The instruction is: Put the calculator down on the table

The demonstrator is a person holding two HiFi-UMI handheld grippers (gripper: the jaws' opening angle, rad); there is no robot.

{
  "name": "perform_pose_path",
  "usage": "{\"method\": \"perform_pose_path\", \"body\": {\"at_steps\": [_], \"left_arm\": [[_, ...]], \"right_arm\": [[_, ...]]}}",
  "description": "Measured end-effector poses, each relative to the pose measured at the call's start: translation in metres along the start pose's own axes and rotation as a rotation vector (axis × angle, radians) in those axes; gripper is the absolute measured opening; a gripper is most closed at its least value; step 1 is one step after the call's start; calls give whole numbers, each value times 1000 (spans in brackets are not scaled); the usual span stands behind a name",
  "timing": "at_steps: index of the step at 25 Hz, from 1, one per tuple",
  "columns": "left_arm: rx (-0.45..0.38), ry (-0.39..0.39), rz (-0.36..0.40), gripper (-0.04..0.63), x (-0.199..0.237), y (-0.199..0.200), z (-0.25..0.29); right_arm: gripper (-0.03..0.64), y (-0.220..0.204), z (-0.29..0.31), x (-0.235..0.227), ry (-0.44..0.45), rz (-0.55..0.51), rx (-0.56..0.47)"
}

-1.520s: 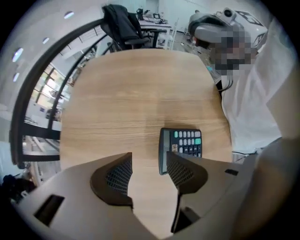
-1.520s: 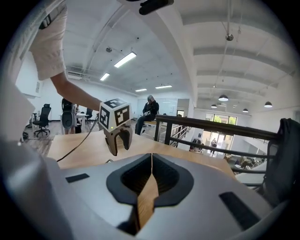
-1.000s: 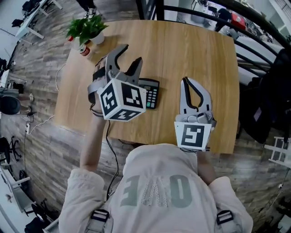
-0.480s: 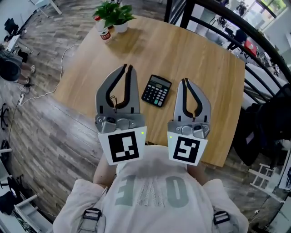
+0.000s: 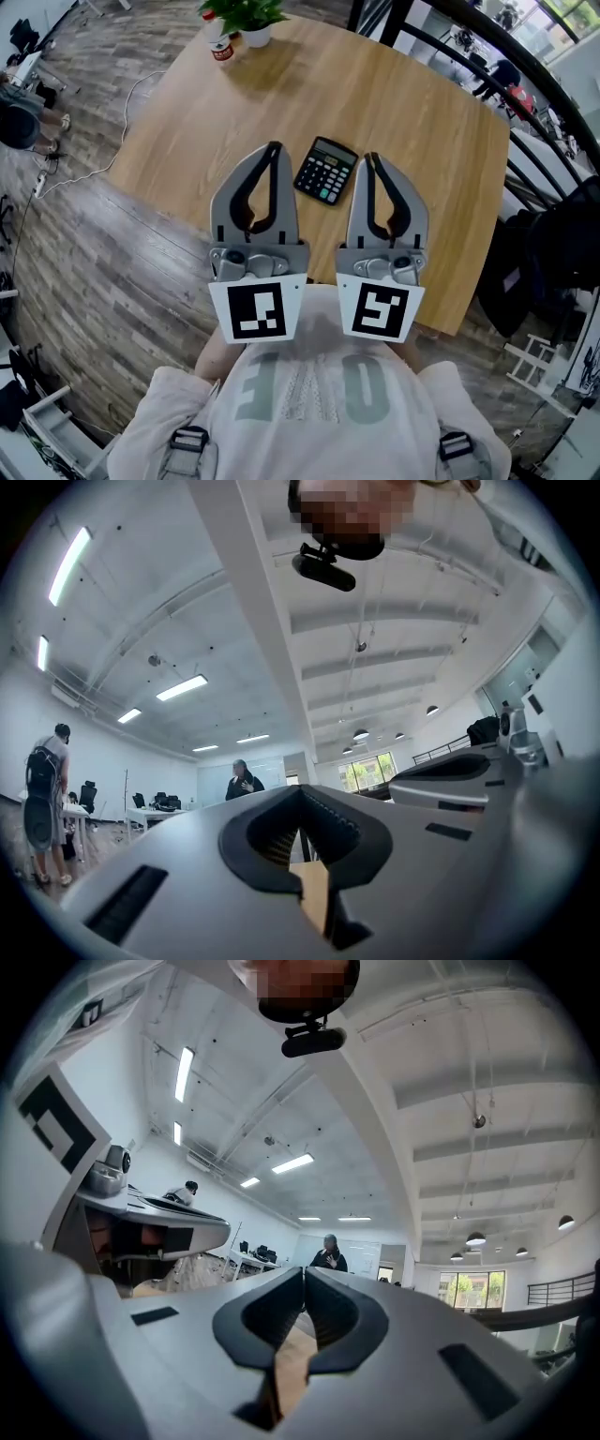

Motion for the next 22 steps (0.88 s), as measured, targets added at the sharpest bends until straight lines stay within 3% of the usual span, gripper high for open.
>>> {"method": "perform_pose_path", "body": {"at_steps": [22], "left_arm": [[23,-11,-9,10,7,-4,0]], "right_arm": [[20,-5,-7,4,-11,-10,35]]}}
Point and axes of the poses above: the fingertips, and each gripper's own axes: z forward along the fingers, x to its left, y out of its top, the point moved 5 cm from there along -z, backward along the fingers, and after that the axes turned 7 degrees about x, right-handed, at the moved point
